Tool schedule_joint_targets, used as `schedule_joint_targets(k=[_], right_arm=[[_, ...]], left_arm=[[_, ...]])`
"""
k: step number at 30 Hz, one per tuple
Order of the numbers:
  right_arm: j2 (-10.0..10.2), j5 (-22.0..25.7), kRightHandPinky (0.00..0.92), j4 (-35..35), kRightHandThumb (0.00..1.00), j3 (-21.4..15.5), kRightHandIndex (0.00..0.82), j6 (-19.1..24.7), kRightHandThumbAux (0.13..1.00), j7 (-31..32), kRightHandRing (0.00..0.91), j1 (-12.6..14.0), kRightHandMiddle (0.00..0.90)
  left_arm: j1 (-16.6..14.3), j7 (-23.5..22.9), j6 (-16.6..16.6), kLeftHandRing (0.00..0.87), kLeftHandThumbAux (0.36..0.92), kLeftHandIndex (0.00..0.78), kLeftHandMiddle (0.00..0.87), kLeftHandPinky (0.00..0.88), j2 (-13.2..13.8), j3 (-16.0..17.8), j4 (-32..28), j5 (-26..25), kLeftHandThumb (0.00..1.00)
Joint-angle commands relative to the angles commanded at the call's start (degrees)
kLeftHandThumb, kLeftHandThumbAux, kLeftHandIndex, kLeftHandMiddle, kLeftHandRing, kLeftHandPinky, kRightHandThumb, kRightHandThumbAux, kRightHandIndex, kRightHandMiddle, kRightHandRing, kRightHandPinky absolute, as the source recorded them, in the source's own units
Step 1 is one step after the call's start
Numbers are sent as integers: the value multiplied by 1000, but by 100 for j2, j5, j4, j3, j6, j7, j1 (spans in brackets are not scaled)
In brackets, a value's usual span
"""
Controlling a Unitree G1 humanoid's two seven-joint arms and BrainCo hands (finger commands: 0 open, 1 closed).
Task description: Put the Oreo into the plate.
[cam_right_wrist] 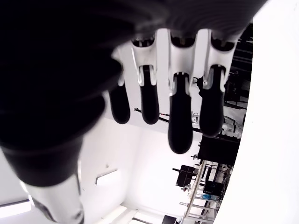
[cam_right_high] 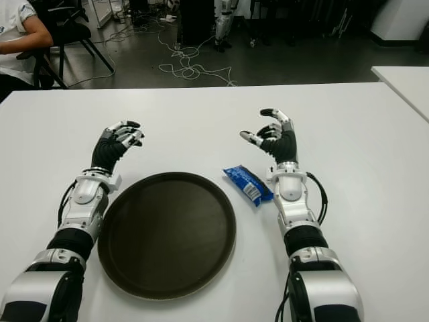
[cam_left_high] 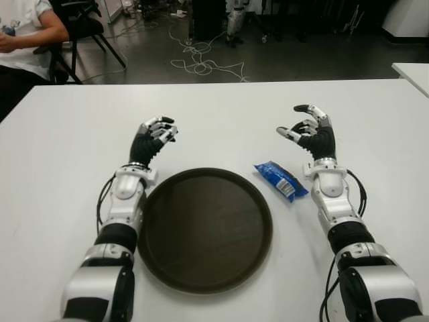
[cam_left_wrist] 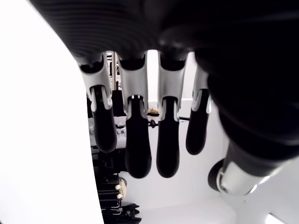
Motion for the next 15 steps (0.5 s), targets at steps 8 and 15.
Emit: schedule_joint_targets(k=[8, 15], right_arm=[[9, -22, 790, -7, 0, -8, 339, 16, 809, -29, 765, -1, 695], [-58, -102, 729, 56, 0, 11, 334, 29, 800, -100, 693, -58, 618]], left_arm=[[2, 9, -13, 539, 678, 388, 507, 545, -13, 7, -6, -10, 829], [25, 56, -9, 538, 680, 383, 509, 539, -22, -6, -41, 17, 827]])
